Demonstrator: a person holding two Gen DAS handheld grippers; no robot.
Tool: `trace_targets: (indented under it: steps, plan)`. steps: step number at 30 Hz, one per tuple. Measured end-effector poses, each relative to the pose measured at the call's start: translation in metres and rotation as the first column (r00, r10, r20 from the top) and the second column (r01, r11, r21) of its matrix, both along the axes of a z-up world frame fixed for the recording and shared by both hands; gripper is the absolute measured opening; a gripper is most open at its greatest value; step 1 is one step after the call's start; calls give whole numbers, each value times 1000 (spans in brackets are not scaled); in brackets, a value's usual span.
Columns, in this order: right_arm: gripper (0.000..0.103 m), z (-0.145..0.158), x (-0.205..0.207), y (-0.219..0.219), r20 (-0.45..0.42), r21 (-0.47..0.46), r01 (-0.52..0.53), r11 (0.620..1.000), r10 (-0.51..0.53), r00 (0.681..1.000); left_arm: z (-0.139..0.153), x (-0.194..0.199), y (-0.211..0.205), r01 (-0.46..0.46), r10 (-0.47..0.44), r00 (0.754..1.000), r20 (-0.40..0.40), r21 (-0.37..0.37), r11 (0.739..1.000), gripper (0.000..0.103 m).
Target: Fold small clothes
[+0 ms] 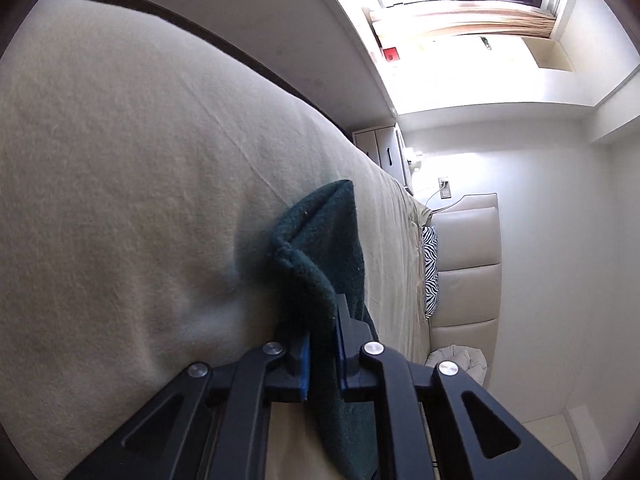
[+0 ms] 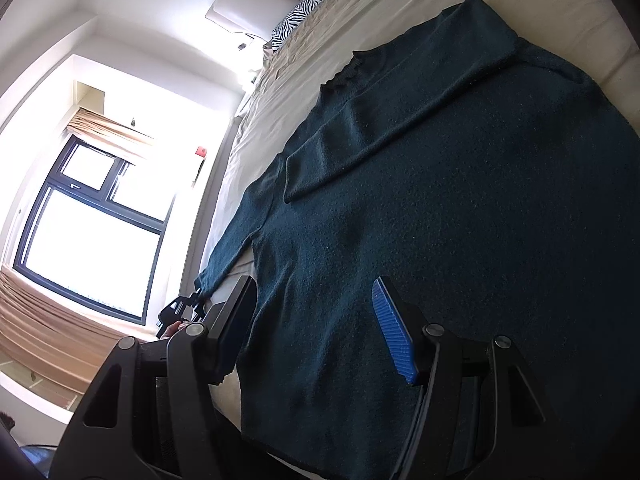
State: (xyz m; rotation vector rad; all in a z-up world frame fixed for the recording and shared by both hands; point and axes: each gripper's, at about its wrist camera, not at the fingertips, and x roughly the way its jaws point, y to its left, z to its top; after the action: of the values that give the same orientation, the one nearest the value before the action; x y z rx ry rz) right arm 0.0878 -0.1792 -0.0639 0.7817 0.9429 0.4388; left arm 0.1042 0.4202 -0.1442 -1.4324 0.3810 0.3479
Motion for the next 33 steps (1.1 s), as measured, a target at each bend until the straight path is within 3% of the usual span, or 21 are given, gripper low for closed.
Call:
trace_targets:
  steps: [4,7,9,11,13,16,18,20,24,26,28,33]
  plan:
    - [60,0,0,-3,6,-7,-3,1000,3,1000,43,10,-13,69,-70,998,2,150,986,9]
    - [60,0,7,-5,0,-8,-2,1000,2,1000,84,30,-44,173,-176,984,-19,307,936,9]
    - [60,1,14,-3,-4,-19,-9,1000,9,1000,112,48,-79,268,-272,961,-51,426,864,8]
    - [60,5,24,2,6,-34,-28,999,29,1000,134,66,-127,376,-377,919,-114,540,753,8]
    - [60,10,36,11,19,-44,-53,998,54,998,146,80,-184,474,-465,863,-197,632,612,9]
    - [60,16,57,27,26,-43,-89,995,90,996,144,87,-265,579,-551,775,-311,700,419,9]
    - [60,18,73,40,21,-21,-125,992,125,992,137,91,-307,617,-571,728,-379,726,304,9]
    - [60,17,90,53,11,16,-154,988,153,988,127,91,-340,641,-579,689,-435,738,209,9]
    - [60,11,123,77,-16,90,-195,977,197,980,111,84,-375,647,-549,663,-509,759,77,9]
    - [61,5,137,87,-34,130,-200,971,206,978,103,75,-377,645,-531,658,-534,763,32,9]
    - [72,-1,149,98,-56,173,-197,965,209,976,101,74,-381,643,-511,658,-554,766,-3,9]
    - [73,-13,175,121,-98,230,-217,949,245,965,97,71,-392,623,-472,662,-583,777,-87,9]
